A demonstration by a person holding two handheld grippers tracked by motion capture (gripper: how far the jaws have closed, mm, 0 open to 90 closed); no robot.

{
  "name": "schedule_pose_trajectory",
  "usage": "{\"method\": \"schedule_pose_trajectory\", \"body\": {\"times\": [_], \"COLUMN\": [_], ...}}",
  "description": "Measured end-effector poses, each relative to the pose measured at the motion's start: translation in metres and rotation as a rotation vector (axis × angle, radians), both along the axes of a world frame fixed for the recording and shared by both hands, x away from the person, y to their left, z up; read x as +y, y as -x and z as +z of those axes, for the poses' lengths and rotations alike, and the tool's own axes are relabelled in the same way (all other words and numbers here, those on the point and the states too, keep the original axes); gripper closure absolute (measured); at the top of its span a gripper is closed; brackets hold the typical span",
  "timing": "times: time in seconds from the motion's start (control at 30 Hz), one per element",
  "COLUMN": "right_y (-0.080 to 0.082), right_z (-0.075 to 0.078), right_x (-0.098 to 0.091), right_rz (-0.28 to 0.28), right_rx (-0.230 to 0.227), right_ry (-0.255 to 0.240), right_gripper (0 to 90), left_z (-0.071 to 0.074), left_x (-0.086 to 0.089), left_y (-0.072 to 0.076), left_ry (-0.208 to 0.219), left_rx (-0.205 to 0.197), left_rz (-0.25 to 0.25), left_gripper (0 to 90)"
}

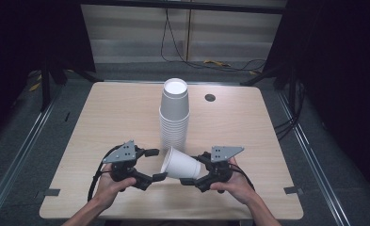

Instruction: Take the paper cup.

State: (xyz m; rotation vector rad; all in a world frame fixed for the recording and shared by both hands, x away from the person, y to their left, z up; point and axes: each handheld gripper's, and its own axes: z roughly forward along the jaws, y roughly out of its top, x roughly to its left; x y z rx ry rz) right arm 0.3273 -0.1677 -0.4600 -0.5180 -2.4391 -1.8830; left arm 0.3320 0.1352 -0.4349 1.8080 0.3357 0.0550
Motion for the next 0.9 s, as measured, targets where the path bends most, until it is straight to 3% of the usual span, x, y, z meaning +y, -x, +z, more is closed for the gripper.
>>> {"method": "schedule_pose_trajectory", "body": {"times": [0.13, 0.27, 0.63, 0.9], "right_y": [0.001, 0.001, 0.004, 0.004], "right_z": [0.001, 0.001, 0.003, 0.003], "right_x": [0.002, 0.003, 0.008, 0.010], "right_rz": [0.015, 0.026, 0.055, 0.066], "right_rx": [0.011, 0.010, 0.003, 0.003], "right_ry": [-0.009, -0.007, -0.019, -0.012], "right_gripper": [21.5, 21.5, 21.6, 21.7], "left_z": [-0.003, -0.007, -0.010, -0.007], "left_x": [-0.004, -0.009, -0.020, -0.020], "left_y": [-0.001, -0.003, -0.005, -0.002], "left_ry": [-0.001, -0.016, 0.008, 0.008], "left_rx": [0.010, 0.038, 0.060, 0.024], "left_rz": [-0.027, -0.010, -0.081, -0.093], "left_gripper": [13.6, 0.0, 0.0, 3.6]}}
